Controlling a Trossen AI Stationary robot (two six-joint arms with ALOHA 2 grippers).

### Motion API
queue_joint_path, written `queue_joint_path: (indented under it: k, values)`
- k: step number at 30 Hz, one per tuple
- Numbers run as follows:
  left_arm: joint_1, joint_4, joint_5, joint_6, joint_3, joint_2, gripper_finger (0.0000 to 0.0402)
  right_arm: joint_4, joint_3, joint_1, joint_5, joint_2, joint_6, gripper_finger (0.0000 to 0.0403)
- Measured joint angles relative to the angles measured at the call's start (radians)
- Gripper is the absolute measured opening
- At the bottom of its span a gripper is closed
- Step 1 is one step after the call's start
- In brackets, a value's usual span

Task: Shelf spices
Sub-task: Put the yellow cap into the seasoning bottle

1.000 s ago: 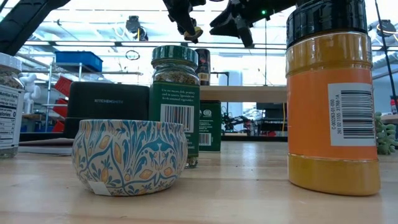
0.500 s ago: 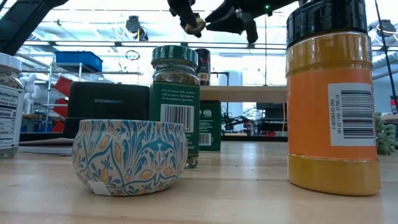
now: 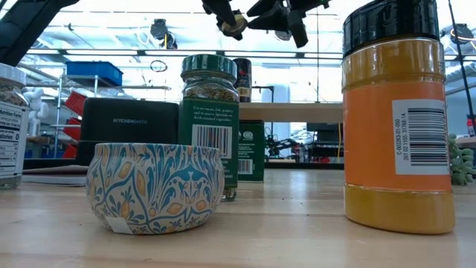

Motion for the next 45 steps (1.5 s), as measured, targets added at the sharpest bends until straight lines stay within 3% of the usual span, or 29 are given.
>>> queue_joint_path:
  k: [14, 18, 25, 33, 45]
  values:
    - [-0.024, 0.021, 0.084, -0.001, 0.000, 0.000, 0.0228, 0.016, 0.000, 0.001, -0.091, 0.000, -0.003, 0.0128]
    - [-0.025, 0.034, 0.103, -0.001, 0.000, 0.000, 0.0228, 0.027, 0.000, 0.002, -0.105, 0.000, 0.011, 0.0102]
    - [-0.026, 0.045, 0.121, -0.007, -0.001, 0.000, 0.0228, 0.051, 0.002, 0.007, -0.112, -0.001, 0.016, 0.0016]
    - [-0.026, 0.059, 0.132, -0.022, -0.002, 0.000, 0.0228, 0.052, 0.003, 0.007, -0.111, -0.003, 0.059, 0.0006]
    - [-0.021, 0.093, 0.117, -0.025, -0.002, 0.000, 0.0228, 0.045, 0.002, 0.022, 0.036, -0.001, 0.064, 0.0001]
